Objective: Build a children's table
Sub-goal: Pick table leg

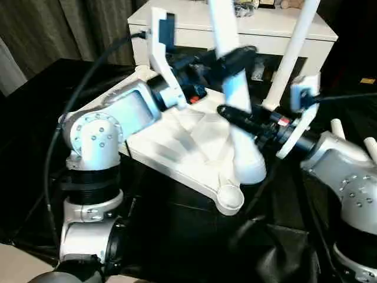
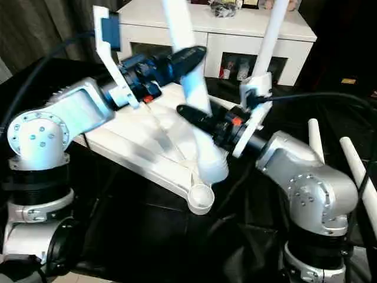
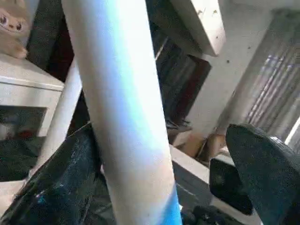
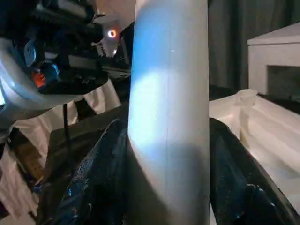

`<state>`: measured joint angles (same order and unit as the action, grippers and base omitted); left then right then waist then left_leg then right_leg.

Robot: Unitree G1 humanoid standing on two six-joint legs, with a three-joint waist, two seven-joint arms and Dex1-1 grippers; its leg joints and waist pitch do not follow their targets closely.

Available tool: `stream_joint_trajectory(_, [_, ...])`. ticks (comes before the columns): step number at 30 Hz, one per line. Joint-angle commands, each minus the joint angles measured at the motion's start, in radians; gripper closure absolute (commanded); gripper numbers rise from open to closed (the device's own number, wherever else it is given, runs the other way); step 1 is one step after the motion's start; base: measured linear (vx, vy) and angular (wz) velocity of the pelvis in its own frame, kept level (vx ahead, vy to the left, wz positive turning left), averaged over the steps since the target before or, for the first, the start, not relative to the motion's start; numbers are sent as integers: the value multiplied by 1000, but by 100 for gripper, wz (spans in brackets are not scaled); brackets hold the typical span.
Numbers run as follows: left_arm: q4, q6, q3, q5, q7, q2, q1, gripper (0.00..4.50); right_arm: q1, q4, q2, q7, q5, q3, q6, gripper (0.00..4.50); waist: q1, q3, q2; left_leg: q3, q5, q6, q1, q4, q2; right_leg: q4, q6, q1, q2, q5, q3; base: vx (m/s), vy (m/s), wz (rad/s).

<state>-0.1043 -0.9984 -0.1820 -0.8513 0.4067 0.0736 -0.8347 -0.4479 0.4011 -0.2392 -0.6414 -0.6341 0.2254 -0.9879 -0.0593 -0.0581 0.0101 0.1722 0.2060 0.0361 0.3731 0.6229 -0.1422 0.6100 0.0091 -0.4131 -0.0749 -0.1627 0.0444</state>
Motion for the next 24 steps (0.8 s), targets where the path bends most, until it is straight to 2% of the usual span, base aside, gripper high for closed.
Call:
stream_joint_trajectory(1, [-2,-14,8,-10,-12,-3,-16,0,6,14,-14,3,-3,-22,23,271,-3,67,-13,-24,122,-19,-5,-75,-63,-79,-177,53,-62,-316,-41,0,0,0])
stream_joint_trajectory(3, [3,-19,12,-11,-22,-1,-17,0,9,16,-21,10,2,-37,32,271,-2,68,-12,-25,120,-17,-4,-75,-62,-79,-181,54,-62,-303,-41,0,0,0])
stream_joint_trajectory(5, [15,-9,22,11,-42,2,-21,0,13,23,-41,24,59,-81,74,271,-3,66,-12,-25,130,-11,-4,-76,-63,-81,-175,53,-61,-315,-41,0,0,0])
stream_joint_trajectory(6, [38,-2,23,41,-78,0,-27,0,14,29,-54,47,129,-129,125,271,-1,64,-12,-25,141,1,-4,-78,-63,-83,-163,52,-61,-334,-41,0,0,0])
stream_joint_trajectory(8, [73,7,14,77,-131,-7,-37,0,13,25,-53,82,200,-178,182,271,1,64,-11,-25,157,9,-4,-78,-62,-86,-148,50,-62,-362,-42,0,0,0])
stream_joint_trajectory(10, [128,21,-19,110,-212,-27,-56,0,6,7,-54,158,351,-268,303,271,4,64,-11,-27,176,21,-5,-79,-60,-89,-124,50,-61,-391,-42,0,0,0])
stream_joint_trajectory(12, [159,25,-54,109,-270,-48,-69,0,0,-11,-35,215,415,-302,371,271,6,65,-10,-28,176,26,-4,-79,-59,-89,-123,49,-61,-382,-41,0,0,0])
stream_joint_trajectory(13, [174,27,-70,109,-297,-56,-75,0,-7,-25,-31,257,458,-322,402,271,7,65,-10,-28,176,27,-4,-78,-58,-88,-131,48,-62,-371,-41,0,0,0])
stream_joint_trajectory(14, [174,27,-70,109,-297,-56,-75,0,-7,-25,-31,257,458,-322,402,271,7,65,-10,-28,176,27,-4,-78,-58,-88,-131,48,-62,-371,-41,0,0,0])
stream_joint_trajectory(16, [213,34,-89,131,-365,-63,-82,0,-20,-57,-20,349,552,-370,475,271,7,67,-8,-29,163,17,-3,-78,-60,-82,-149,49,-59,-315,-42,0,0,0])
stream_joint_trajectory(17, [220,34,-89,137,-374,-63,-83,18,-23,-66,-17,370,580,-382,498,271,10,68,-10,-27,161,15,-2,-77,-57,-81,-157,50,-56,-295,-41,0,0,0])
stream_joint_trajectory(18, [220,34,-89,137,-374,-63,-83,29,-23,-66,-17,370,580,-382,498,271,9,70,-10,-27,145,8,0,-76,-58,-77,-166,53,-58,-261,-42,0,0,0])
stream_joint_trajectory(19, [222,50,-90,157,-397,-66,-82,36,-32,-83,-12,410,629,-409,512,271,8,73,-10,-26,124,-4,1,-73,-58,-73,-179,53,-58,-219,-42,0,0,0])
stream_joint_trajectory(20, [221,52,-90,158,-398,-67,-82,36,-33,-87,-10,416,638,-413,514,271,8,73,-10,-26,124,-4,1,-73,-58,-73,-179,53,-58,-219,-42,0,0,0])
stream_joint_trajectory(21, [220,57,-95,164,-412,-73,-83,36,-36,-103,-3,432,661,-430,521,271,8,75,-7,-26,82,-25,3,-69,-59,-65,-201,55,-57,-149,-42,0,0,0])
stream_joint_trajectory(22, [218,65,-99,172,-424,-76,-83,39,-39,-116,-2,453,697,-445,540,271,8,74,-11,-25,74,-37,4,-68,-59,-64,-212,56,-58,-128,-41,0,0,0])
stream_joint_trajectory(23, [218,68,-100,173,-427,-77,-84,39,-40,-120,-1,458,705,-448,545,271,7,74,-10,-25,71,-39,4,-68,-60,-63,-217,56,-60,-126,-41,0,0,0])
stream_joint_trajectory(24, [218,72,-100,177,-430,-76,-85,70,-42,-126,2,467,715,-450,549,271,8,74,-8,-24,78,-44,4,-68,-59,-64,-222,57,-58,-131,-41,0,0,0])
